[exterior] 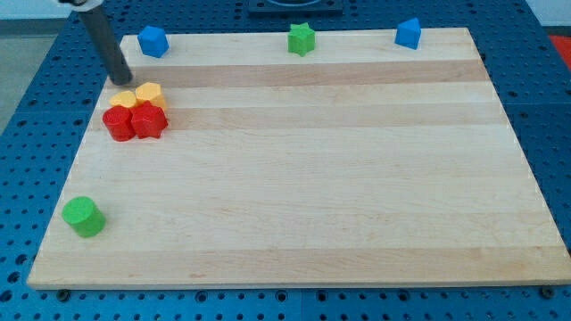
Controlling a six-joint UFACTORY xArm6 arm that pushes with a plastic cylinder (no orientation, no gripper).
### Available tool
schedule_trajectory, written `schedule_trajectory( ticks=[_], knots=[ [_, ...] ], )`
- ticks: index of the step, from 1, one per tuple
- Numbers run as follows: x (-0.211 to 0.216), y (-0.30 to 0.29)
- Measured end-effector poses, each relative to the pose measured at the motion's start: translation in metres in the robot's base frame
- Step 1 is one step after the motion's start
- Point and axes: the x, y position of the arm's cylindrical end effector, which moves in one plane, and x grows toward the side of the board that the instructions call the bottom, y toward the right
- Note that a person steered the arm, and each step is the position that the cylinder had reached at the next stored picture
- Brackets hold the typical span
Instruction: Nudge green circle a bit right
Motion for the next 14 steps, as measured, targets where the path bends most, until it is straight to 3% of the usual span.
schedule_trajectory(
  ticks=[2,5,6,7,8,9,10,13,14],
  knots=[
    [0.008,0.119],
    [0.158,0.174],
    [0.221,0.169],
    [0.268,0.123],
    [0.298,0.037],
    [0.315,-0.025],
    [0.309,-0.049],
    [0.263,-0.04],
    [0.259,-0.006]
  ],
)
